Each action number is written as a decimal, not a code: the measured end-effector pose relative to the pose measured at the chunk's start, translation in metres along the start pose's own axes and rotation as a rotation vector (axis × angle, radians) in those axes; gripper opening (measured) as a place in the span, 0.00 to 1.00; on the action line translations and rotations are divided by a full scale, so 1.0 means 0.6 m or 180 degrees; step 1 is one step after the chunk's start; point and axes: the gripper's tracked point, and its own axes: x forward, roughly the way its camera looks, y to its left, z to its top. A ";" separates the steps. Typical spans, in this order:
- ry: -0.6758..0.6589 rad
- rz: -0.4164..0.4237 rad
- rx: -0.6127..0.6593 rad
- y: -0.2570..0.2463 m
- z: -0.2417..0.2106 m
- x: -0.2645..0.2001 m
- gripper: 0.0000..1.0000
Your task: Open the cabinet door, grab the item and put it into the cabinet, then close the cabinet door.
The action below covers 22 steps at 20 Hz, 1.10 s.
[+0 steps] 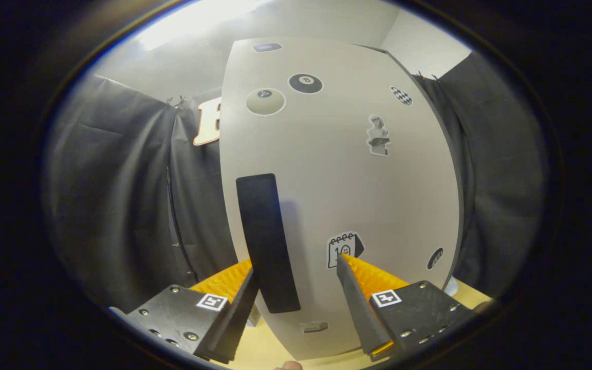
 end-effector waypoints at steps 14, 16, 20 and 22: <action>-0.0037 -0.0063 -0.0004 0.011 -0.004 0.049 0.86; -0.0036 -0.0047 -0.0005 0.012 -0.006 0.055 0.86; -0.0034 -0.0023 -0.0002 0.014 -0.005 0.063 0.87; -0.0035 -0.0011 -0.0013 0.012 -0.004 0.063 0.87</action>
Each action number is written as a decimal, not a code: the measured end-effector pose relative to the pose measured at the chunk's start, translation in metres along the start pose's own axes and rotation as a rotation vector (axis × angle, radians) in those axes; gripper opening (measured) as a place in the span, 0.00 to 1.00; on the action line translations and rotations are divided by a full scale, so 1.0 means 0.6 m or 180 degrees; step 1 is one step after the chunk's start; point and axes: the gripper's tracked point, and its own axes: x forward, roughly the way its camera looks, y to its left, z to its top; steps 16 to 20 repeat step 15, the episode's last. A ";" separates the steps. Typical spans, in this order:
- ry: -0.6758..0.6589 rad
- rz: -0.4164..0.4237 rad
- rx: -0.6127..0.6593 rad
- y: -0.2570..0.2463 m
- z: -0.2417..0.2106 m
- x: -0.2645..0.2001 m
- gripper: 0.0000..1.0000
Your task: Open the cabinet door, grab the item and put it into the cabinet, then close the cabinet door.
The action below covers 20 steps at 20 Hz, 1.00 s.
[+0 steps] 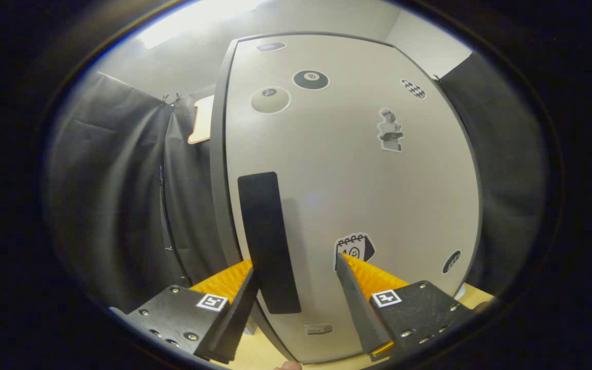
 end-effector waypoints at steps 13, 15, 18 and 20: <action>-0.0346 -0.0036 -0.0239 -0.049 0.120 -0.091 0.86; -0.0456 -0.0144 -0.0269 -0.083 0.151 -0.110 0.87; -0.0456 -0.0144 -0.0269 -0.083 0.151 -0.110 0.87; -0.0456 -0.0144 -0.0269 -0.083 0.151 -0.110 0.87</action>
